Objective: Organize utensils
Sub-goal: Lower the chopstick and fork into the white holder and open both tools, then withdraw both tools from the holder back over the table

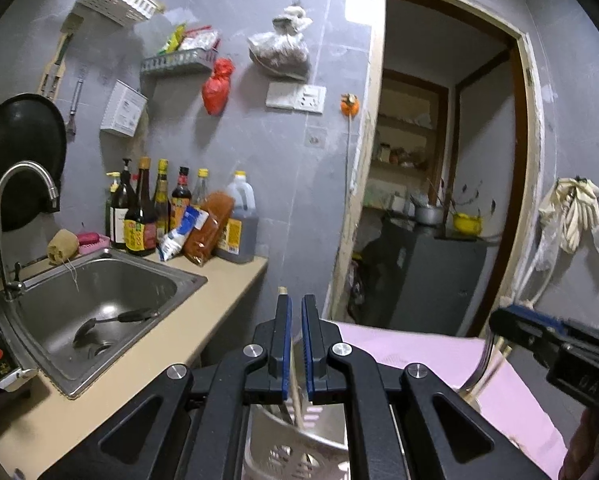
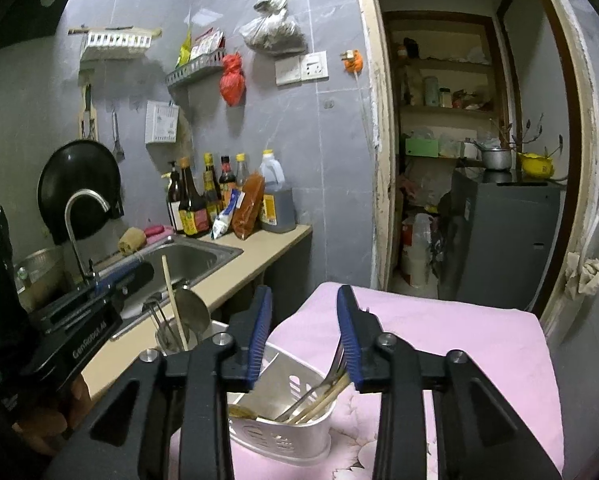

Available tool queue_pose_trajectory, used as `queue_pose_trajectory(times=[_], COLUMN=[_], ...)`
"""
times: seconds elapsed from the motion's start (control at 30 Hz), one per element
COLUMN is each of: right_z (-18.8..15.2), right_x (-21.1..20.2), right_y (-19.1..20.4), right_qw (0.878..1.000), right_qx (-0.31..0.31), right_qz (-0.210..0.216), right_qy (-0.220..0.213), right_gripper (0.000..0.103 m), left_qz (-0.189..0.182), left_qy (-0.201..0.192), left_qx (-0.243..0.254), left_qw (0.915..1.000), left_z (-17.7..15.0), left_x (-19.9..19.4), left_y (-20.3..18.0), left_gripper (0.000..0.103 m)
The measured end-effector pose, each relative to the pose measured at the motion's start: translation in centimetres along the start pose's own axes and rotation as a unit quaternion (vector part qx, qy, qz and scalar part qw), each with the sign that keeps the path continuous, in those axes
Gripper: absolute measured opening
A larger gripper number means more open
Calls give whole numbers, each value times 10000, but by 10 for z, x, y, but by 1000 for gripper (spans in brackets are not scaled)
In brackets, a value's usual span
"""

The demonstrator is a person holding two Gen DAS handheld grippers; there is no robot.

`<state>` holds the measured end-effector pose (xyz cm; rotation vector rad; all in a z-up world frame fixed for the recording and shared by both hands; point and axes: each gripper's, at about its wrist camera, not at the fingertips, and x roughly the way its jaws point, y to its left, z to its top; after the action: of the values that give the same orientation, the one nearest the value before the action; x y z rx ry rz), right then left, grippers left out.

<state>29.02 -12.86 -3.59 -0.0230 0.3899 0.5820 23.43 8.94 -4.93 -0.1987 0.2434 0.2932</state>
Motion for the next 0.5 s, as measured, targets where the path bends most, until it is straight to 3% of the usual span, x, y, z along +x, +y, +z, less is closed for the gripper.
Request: queue_pose_trajectory(times=[0.07, 0.13, 0.23, 0.33, 0.4, 0.5], right_z=[3, 5, 7, 8, 8, 7], right_x=[-7, -15, -29, -45, -56, -74], right_y=[-4, -9, -20, -35, -45, -61], right_qw=[10000, 9999, 9994, 9983, 9973, 9954], right_qx=[64, 115, 217, 371, 447, 533], right_qz=[-43, -98, -226, -399, -528, -717], right_qy=[-36, -75, -153, -202, -249, -347], right_gripper=[30, 31, 49, 59, 67, 81], left_qz=[-44, -101, -189, -324, -464, -658], left_qy=[120, 209, 248, 385, 520, 641], left_qx=[-4, -36, -68, -21, -72, -235], left_qw=[9999, 9997, 9995, 9987, 9975, 9955], left_z=[3, 7, 12, 15, 16, 15], left_x=[-2, -7, -17, -23, -26, -33], left_y=[-2, -5, -10, -20, -27, -37], left_gripper=[11, 21, 32, 44, 69, 88])
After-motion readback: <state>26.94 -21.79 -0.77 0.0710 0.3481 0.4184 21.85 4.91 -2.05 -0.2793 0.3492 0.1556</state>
